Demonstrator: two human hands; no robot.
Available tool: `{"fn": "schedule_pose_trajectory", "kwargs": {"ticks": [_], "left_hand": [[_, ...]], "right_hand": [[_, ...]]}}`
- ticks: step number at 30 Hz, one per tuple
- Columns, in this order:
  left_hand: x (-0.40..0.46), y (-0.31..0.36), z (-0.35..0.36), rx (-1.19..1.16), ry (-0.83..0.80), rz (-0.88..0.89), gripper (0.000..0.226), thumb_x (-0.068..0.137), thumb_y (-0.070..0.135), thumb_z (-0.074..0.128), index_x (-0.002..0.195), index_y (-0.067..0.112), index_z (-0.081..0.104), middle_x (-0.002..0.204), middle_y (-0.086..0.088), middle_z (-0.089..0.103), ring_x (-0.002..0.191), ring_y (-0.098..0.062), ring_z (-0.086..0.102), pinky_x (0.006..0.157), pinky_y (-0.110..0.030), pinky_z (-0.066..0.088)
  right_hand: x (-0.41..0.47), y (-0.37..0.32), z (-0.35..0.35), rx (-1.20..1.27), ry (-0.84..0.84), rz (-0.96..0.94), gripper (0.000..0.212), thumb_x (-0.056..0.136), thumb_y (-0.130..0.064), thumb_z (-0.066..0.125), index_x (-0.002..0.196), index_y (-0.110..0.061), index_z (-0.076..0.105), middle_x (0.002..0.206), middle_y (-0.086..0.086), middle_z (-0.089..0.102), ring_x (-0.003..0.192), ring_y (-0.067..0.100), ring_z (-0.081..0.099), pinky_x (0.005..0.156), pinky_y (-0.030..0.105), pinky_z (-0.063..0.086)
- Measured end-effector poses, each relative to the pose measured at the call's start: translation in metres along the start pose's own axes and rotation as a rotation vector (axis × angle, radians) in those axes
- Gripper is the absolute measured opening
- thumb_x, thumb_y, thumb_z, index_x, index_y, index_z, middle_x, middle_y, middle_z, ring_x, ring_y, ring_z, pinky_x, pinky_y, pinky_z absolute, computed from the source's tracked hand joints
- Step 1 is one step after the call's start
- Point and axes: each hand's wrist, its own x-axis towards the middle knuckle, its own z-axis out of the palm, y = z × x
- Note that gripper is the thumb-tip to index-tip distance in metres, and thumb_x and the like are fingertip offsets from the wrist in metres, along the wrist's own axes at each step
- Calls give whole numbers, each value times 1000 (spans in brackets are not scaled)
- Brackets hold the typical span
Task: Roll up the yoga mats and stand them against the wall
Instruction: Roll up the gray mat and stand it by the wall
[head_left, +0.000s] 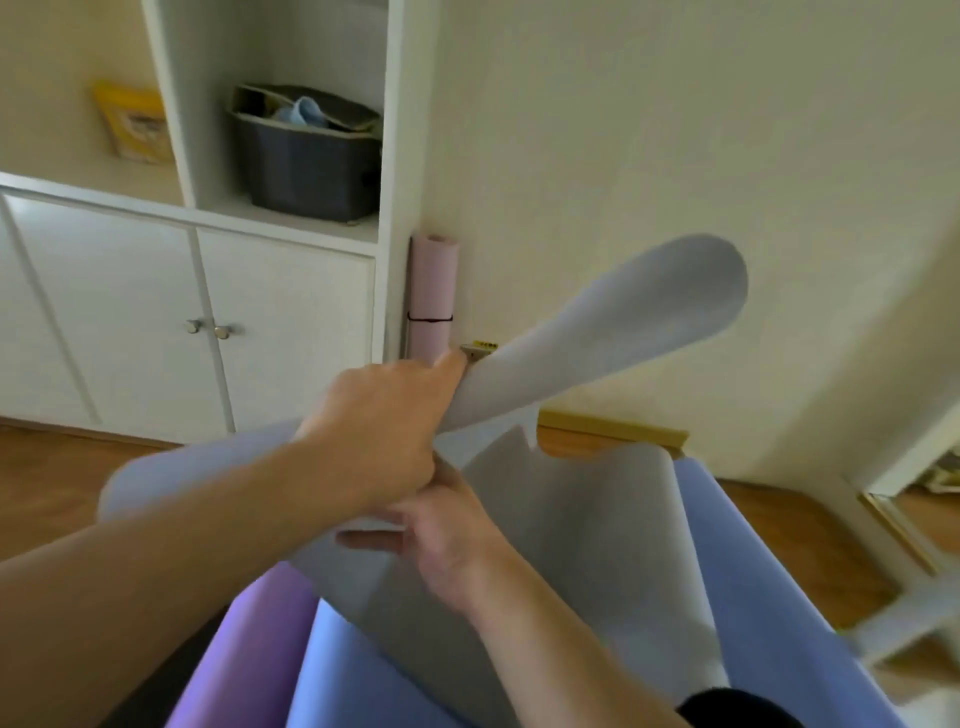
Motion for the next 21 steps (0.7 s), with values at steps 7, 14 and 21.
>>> {"fn": "schedule_pose_trajectory", "kwargs": {"ticks": [7,14,21], "left_hand": [[-23,-26,78,205,-217,118,64,100,31,55,154,39,22,140,10,54,123,-17,62,94,-34,53],[5,23,166,15,-324,151,60,98,28,56,150,35,27,132,7,60,115,-21,65,98,-40,54],[60,93,257,-17,-496,210,59,94,22,61,148,30,39,129,0,63,111,-27,67,93,-43,56]], "right_hand": [[-21,-15,-57,-657,-228,322,23,104,-4,61,126,-2,66,112,13,71,87,22,72,72,28,59],[-33,-8,-259,-625,448,452,30,94,10,49,96,-2,76,102,24,78,82,30,77,89,52,62],[-62,111,-414,-788,735,869,24,100,-15,62,118,0,57,109,20,64,77,31,68,65,44,63]]}}
